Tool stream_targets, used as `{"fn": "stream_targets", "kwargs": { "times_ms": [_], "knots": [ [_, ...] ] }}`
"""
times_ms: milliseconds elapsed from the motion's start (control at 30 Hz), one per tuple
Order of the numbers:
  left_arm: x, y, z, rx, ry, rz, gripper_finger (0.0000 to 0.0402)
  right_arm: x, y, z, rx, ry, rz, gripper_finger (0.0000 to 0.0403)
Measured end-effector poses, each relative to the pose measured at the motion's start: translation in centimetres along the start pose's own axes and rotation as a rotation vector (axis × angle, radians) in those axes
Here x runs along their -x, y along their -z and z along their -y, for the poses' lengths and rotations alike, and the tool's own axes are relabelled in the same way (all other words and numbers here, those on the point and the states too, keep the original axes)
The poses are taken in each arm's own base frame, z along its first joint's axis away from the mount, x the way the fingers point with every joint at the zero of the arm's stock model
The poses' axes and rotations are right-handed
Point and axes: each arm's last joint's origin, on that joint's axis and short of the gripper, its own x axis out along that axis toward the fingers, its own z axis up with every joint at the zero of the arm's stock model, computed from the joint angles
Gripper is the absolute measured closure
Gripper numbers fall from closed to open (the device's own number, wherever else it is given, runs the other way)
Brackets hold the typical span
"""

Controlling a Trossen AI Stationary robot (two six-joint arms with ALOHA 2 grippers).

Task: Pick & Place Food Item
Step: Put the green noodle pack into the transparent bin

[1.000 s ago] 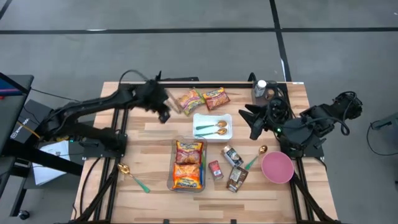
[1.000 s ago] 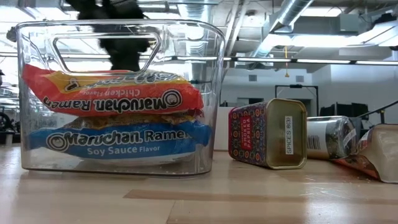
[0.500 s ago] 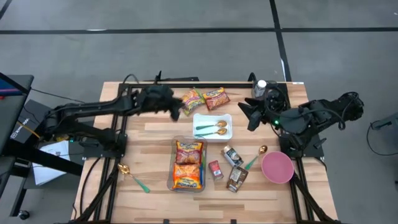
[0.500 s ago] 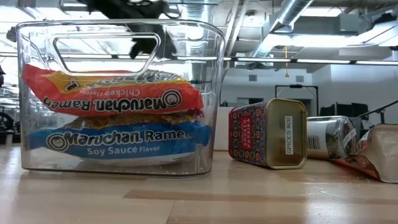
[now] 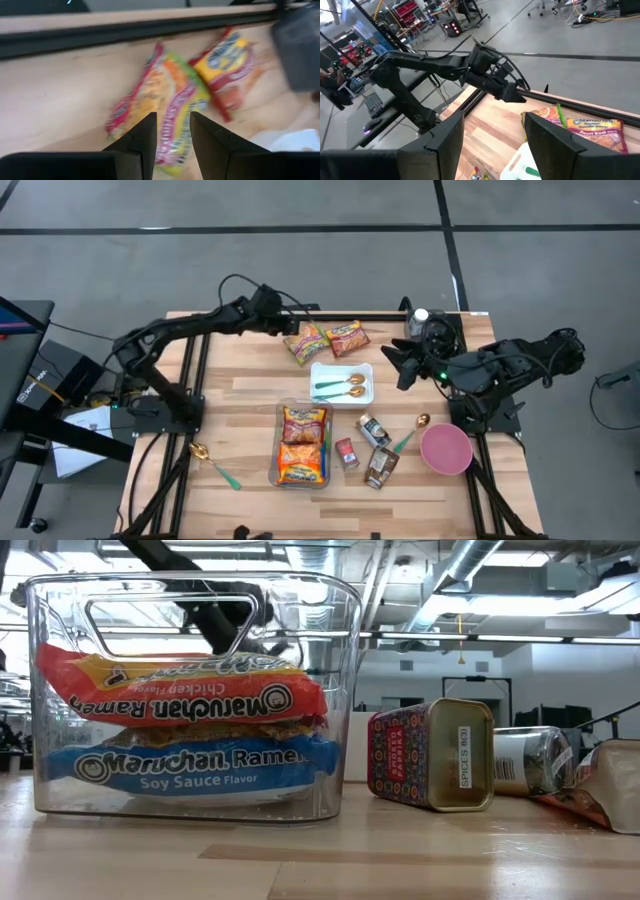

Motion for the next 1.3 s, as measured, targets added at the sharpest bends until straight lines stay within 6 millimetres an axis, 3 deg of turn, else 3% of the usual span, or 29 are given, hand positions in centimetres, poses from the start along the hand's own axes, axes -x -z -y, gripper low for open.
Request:
{"fn": "stream_targets", "kwargs": {
  "times_ms": [300, 567, 967, 1167, 1300],
  "knots": [
    [-3.1, 1.8, -2.3, 0.006, -0.104, -0.063, 0.029, 0.0, 0.0, 0.0, 0.002, 0.002, -0.001, 0.02],
    [-3.8, 3.3, -3.9, 0.027, -0.096, -0.042, 0.029, 0.0, 0.0, 0.0, -0.013, 0.003, -0.001, 0.02],
    [-4.2, 4.0, -4.1, 0.015, 0.021, -0.028, 0.0291, 0.0, 0.1, 0.0, -0.014, 0.003, -0.001, 0.02],
    [-4.2, 4.3, -4.4, -0.041, 0.017, -0.034, 0.0316, -0.2, 0.3, -0.2, -0.008, 0.005, -0.005, 0.02],
    [-4.2, 4.3, -4.4, -0.085, 0.017, -0.033, 0.0356, -0.3, 0.4, -0.3, -0.005, 0.005, -0.009, 0.02]
  ]
}}
